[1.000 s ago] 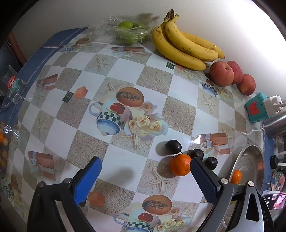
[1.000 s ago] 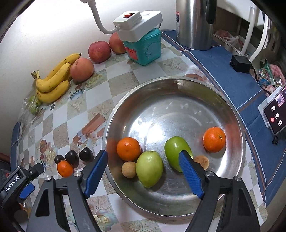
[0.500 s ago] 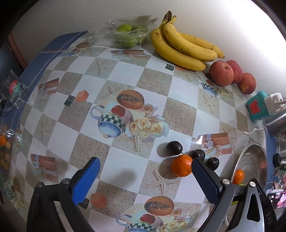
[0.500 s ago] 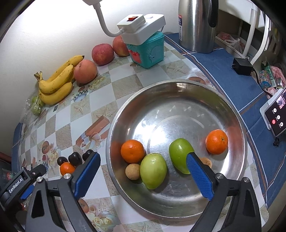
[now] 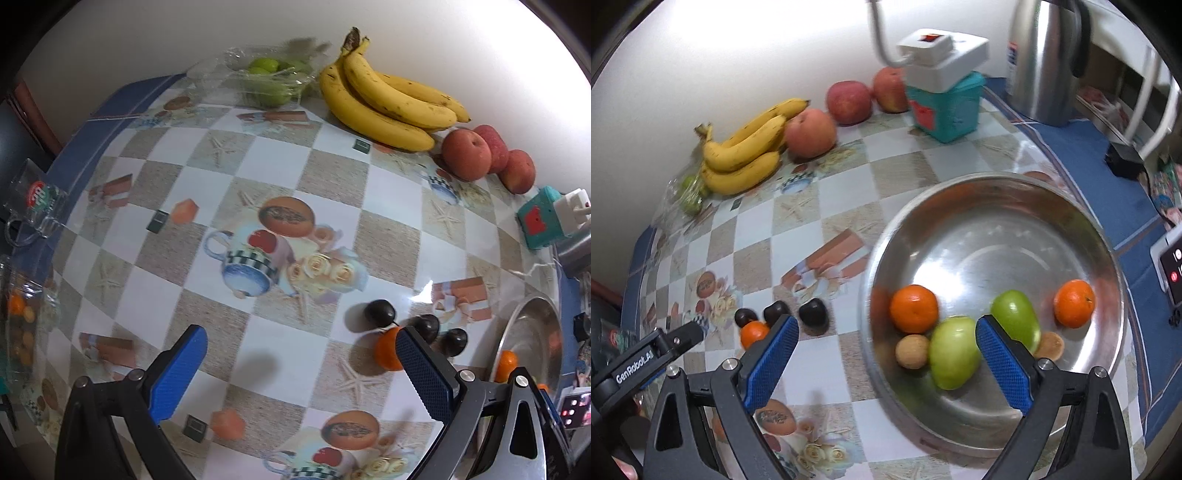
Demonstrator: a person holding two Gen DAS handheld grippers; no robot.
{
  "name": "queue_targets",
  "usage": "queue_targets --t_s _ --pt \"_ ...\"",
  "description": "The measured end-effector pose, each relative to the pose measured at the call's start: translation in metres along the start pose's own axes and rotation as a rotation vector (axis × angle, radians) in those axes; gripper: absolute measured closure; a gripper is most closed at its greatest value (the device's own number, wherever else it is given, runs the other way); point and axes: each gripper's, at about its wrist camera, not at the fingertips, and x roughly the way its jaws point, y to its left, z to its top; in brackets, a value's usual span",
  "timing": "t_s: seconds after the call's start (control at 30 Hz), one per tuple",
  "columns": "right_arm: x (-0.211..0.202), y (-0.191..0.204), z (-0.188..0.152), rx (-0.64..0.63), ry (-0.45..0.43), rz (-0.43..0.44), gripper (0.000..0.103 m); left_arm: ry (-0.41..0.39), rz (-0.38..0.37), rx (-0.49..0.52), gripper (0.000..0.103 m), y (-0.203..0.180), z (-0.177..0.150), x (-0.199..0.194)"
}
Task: Organize fruits
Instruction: 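Withdraw both tools toward the remaining tangerine and dark plums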
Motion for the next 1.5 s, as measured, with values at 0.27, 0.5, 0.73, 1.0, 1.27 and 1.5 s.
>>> queue_targets --t_s 0.27,0.5,0.73,1.0,1.27,1.5 --pt "0.002 0.036 -0.004 -0.087 0.012 0.021 0.006 -0.02 0.052 0.004 0.0 0.019 0.003 -0.004" --pt "0.003 0.063 -0.006 -0.136 0.006 0.044 0.006 -0.017 0.046 -0.012 0.0 0.032 0.006 -0.002" --pt "0.009 0.07 -0.008 -0.152 0.001 0.039 0.006 -0.007 0.026 -0.02 0.0 0.035 0.01 0.005" --pt "0.018 0.063 -0.004 -0.126 0.041 0.058 0.006 -0.012 -0.005 0.003 0.0 0.031 0.016 0.006" --pt "0.007 0.058 0.011 -0.102 0.028 0.041 0.006 -0.007 -0.069 -0.013 0.0 0.027 0.026 0.006" --pt "0.007 0.061 0.023 -0.111 0.022 0.057 0.006 -0.014 -0.101 0.0 0.0 0.017 0.038 0.008"
